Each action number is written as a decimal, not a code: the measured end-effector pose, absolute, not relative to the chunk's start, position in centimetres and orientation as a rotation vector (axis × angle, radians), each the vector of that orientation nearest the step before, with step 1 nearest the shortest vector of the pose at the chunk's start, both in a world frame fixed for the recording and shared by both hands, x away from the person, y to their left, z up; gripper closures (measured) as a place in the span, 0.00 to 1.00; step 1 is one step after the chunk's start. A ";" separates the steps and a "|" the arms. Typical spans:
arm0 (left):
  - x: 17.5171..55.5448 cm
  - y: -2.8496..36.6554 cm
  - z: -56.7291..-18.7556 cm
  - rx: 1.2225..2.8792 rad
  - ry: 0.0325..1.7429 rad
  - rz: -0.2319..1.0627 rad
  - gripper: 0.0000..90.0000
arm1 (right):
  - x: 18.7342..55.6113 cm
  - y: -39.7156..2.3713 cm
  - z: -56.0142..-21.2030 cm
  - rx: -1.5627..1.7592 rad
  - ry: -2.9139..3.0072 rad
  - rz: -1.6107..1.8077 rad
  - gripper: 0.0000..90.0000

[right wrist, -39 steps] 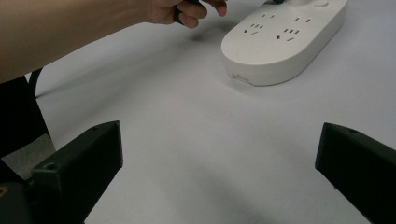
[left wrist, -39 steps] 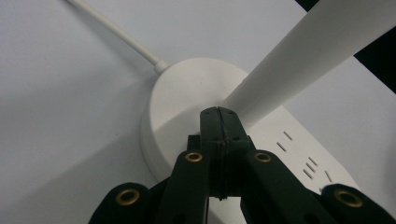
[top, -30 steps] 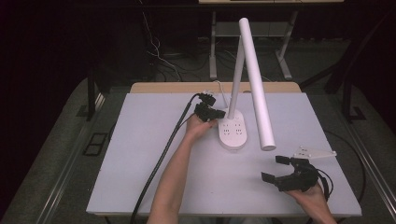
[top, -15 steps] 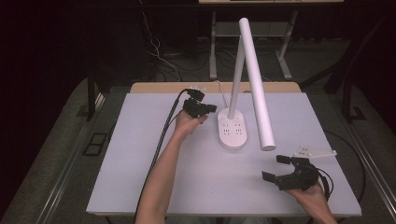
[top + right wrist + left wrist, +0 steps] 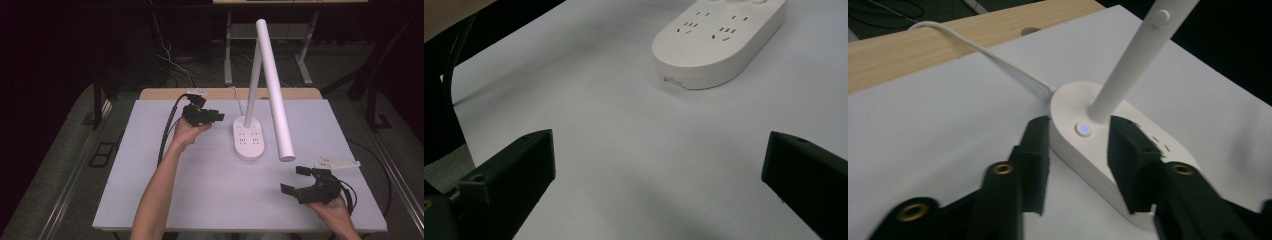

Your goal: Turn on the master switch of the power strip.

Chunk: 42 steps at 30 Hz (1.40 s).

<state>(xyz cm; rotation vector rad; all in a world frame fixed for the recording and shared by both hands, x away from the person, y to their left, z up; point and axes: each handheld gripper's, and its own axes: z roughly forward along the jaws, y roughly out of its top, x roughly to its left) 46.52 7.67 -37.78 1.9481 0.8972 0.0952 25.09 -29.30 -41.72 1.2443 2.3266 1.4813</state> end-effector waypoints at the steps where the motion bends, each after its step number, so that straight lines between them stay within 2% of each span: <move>1: 46.3 7.9 -37.7 1.936 0.908 0.086 0.65 | 25.1 -29.3 -41.7 1.244 2.327 1.481 0.00; 9: 44.6 10.7 -36.7 1.869 0.892 0.048 0.25 | 25.1 -29.3 -41.7 1.247 2.324 1.482 0.00; 15: 43.1 11.8 -36.2 1.912 0.905 0.074 0.00 | 25.1 -29.2 -41.7 1.246 2.328 1.481 0.00; 42: 34.9 15.7 -37.3 1.869 0.903 0.129 0.00 | 25.2 -29.2 -41.8 1.246 2.331 1.477 0.00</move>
